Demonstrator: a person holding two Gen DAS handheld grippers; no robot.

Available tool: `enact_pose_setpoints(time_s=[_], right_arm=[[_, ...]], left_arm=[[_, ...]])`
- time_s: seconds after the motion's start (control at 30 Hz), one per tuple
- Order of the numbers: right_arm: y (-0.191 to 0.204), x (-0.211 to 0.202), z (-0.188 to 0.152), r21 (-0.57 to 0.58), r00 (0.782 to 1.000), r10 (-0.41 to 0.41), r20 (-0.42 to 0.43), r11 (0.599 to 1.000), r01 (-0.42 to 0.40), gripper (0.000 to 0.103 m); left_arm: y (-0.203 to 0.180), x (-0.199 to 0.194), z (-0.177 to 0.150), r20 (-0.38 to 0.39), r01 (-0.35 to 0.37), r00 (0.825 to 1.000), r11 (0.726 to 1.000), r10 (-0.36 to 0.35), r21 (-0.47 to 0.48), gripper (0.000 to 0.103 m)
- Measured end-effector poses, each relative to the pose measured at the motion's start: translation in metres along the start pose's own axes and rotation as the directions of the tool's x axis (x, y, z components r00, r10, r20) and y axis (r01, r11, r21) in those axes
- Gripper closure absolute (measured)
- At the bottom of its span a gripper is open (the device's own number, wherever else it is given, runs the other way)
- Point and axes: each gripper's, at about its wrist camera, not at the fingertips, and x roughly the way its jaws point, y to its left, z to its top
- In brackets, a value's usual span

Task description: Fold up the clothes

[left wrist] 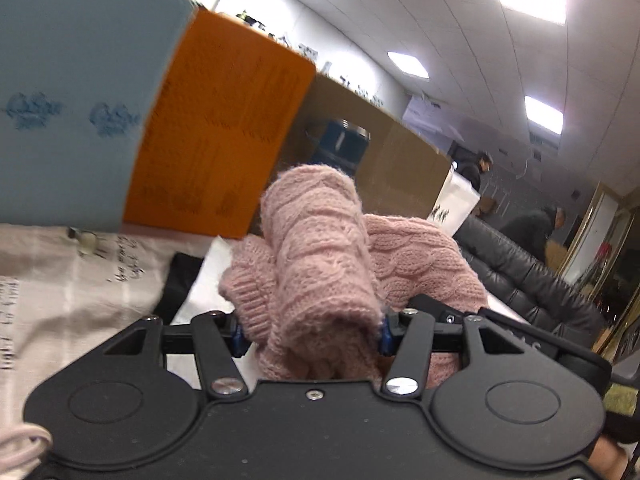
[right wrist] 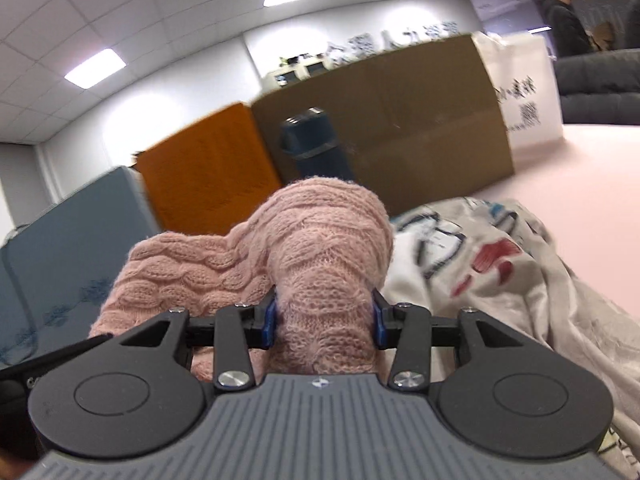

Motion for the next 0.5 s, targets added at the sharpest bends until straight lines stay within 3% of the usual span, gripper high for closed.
enact_pose_setpoints(time_s=[0.13,0.27,0.33,0.5], right_arm=[[-0.014,0.015,-0.01,0.018,0.999,-0.034,-0.032,0.999,0.034,0.063],[-0.012,0.016,-0.016,0.005,0.998,-0.056,-0.03,0.998,0.057,0.057],[-0.015,0.019,-0.017,0.012,0.997,-0.074,-0.036,0.997,0.075,0.054],[-0.015,0.024,-0.022,0.004,0.993,-0.109,-0.05,0.994,0.109,0.034]], left_arm=[[0.005,0.009,-0.011,-0.003,-0.028,1.0,1.0,0.028,0.001,0.045],[0.009,0.002,-0.015,0.045,-0.073,0.996,0.997,0.073,-0.005,0.02],[0.012,-0.001,-0.013,0.076,-0.118,0.99,0.993,0.117,0.01,0.016],[0.015,0.018,-0.013,0.014,-0.255,0.967,0.965,0.254,0.061,0.007]])
